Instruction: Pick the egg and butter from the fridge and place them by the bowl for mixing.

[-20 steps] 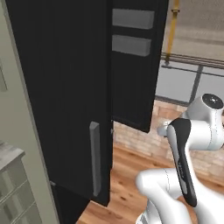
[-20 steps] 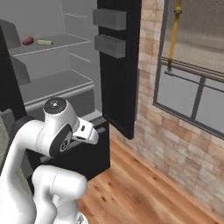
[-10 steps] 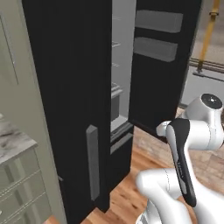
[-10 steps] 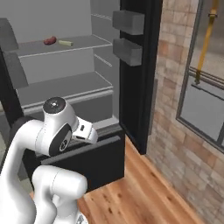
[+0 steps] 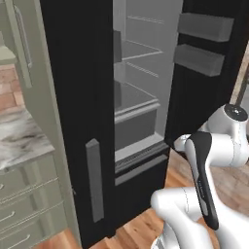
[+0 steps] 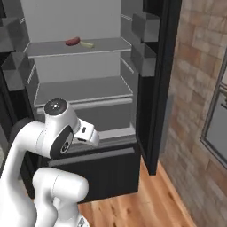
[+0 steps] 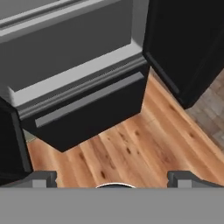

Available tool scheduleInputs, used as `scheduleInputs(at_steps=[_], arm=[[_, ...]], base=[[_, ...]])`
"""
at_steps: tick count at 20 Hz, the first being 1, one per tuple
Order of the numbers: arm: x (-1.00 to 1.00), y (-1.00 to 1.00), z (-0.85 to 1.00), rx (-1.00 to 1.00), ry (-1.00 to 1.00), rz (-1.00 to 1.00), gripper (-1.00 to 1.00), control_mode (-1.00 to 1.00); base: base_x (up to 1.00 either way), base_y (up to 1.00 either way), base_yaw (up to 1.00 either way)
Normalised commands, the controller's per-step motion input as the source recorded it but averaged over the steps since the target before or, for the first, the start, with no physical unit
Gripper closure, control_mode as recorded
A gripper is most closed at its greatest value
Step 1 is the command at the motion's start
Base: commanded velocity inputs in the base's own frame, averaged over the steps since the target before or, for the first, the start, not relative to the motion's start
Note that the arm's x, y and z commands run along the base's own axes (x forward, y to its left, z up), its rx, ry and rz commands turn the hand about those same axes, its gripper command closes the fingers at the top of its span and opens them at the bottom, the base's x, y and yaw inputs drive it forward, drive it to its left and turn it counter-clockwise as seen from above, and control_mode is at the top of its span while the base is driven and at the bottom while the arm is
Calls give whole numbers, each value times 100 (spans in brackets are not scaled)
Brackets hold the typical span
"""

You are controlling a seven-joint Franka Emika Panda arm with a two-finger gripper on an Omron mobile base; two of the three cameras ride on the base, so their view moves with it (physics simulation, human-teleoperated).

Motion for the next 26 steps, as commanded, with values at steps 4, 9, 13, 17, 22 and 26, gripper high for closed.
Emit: scheduleInputs(at_steps=[4,9,13,17,22,26], arm=[[0,0,0,0,0,0,-100,100],[0,0,0,0,0,0,-100,100],[0,0,0,0,0,0,-100,100],[0,0,0,0,0,0,-100,100],[0,0,0,0,0,0,-100,100],[0,0,0,0,0,0,-100,100]], base=[[34,-36,46],[37,-37,43],[40,-39,39],[46,-43,28],[71,-35,14],[67,-41,5]])
